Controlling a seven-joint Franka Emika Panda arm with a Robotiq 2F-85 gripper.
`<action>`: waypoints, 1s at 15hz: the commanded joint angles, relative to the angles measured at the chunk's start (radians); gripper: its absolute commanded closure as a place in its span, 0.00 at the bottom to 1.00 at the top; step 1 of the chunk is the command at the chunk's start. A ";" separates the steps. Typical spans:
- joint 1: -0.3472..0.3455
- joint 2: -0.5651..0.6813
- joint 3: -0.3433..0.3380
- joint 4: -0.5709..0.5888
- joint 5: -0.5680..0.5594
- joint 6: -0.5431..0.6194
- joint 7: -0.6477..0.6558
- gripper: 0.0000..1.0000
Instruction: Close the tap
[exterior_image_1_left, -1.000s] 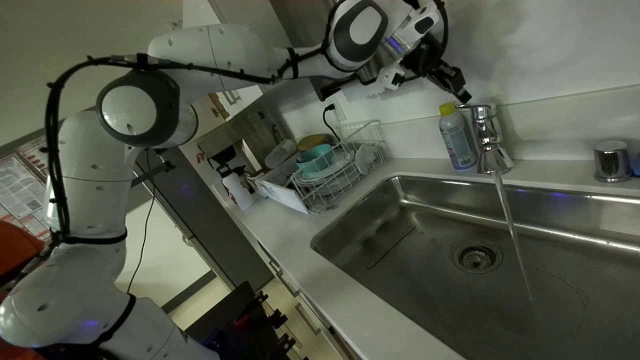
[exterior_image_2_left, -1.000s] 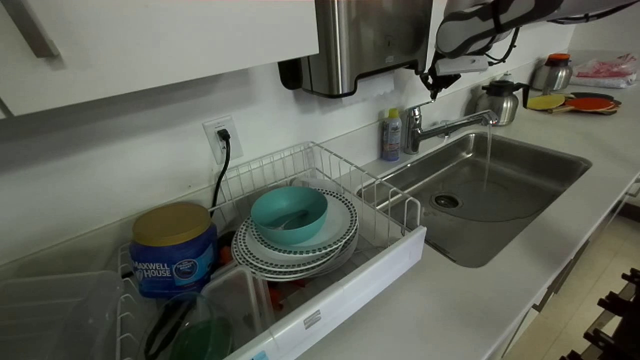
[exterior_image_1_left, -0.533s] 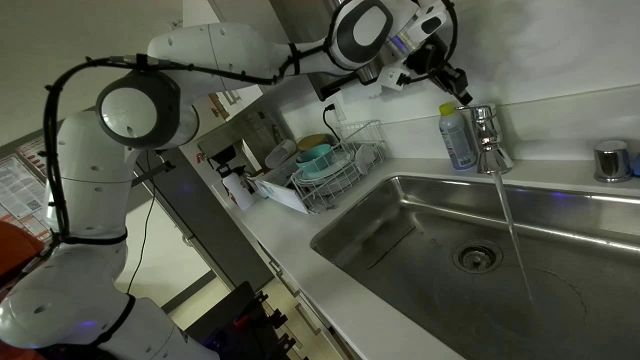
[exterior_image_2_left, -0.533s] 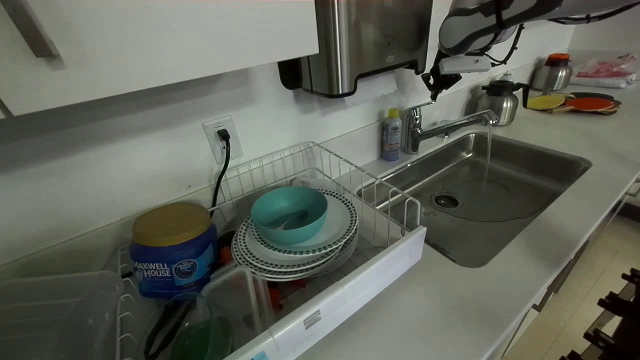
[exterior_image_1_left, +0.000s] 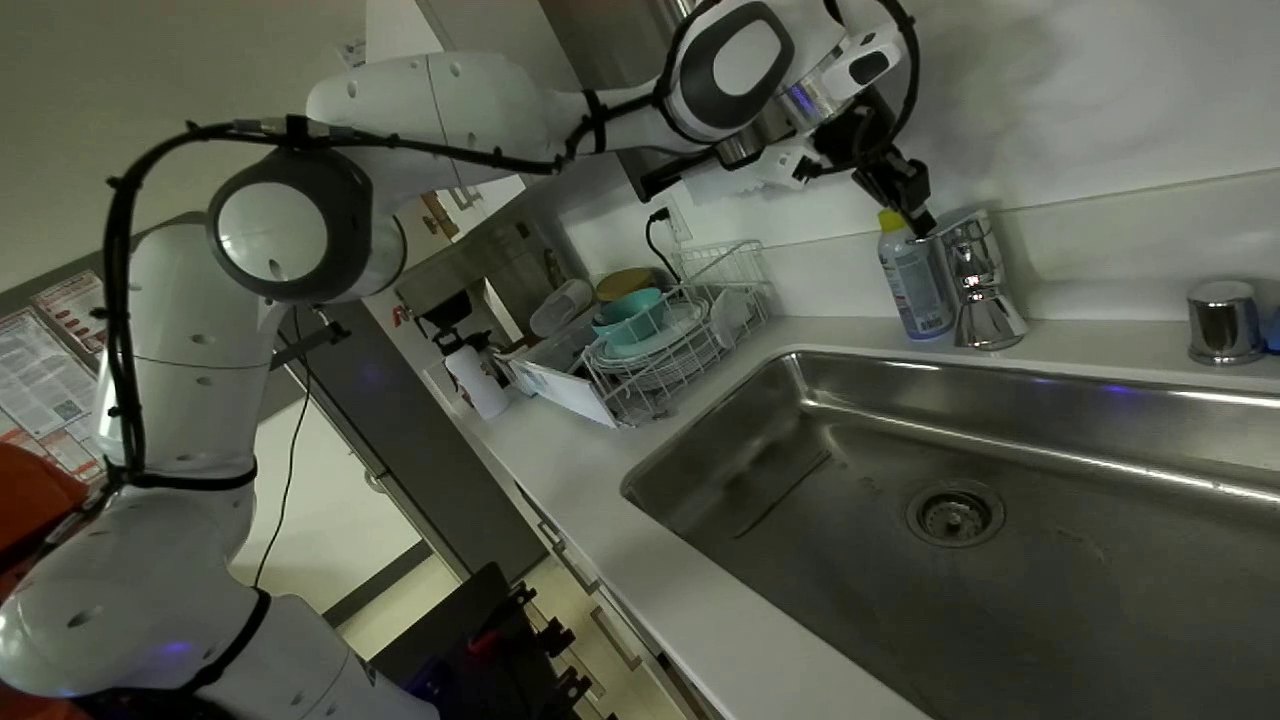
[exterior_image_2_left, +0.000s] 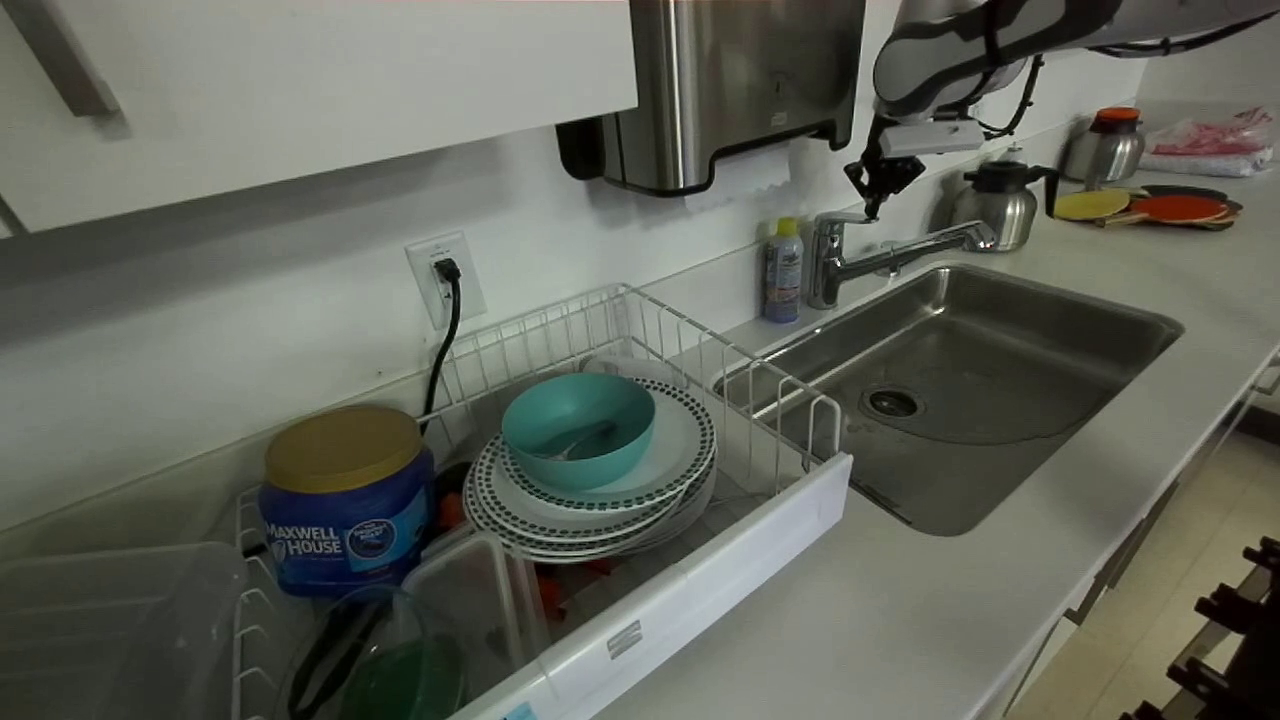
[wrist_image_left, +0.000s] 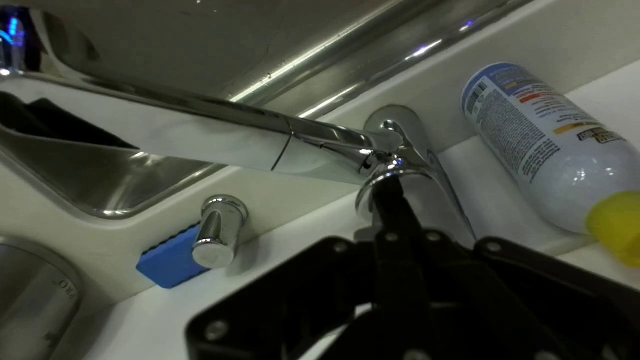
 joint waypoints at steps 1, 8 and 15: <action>-0.008 0.037 0.014 0.062 0.017 -0.060 -0.019 1.00; -0.025 -0.011 0.022 0.039 0.031 -0.085 -0.030 1.00; -0.057 -0.149 0.024 -0.043 0.037 -0.133 -0.071 1.00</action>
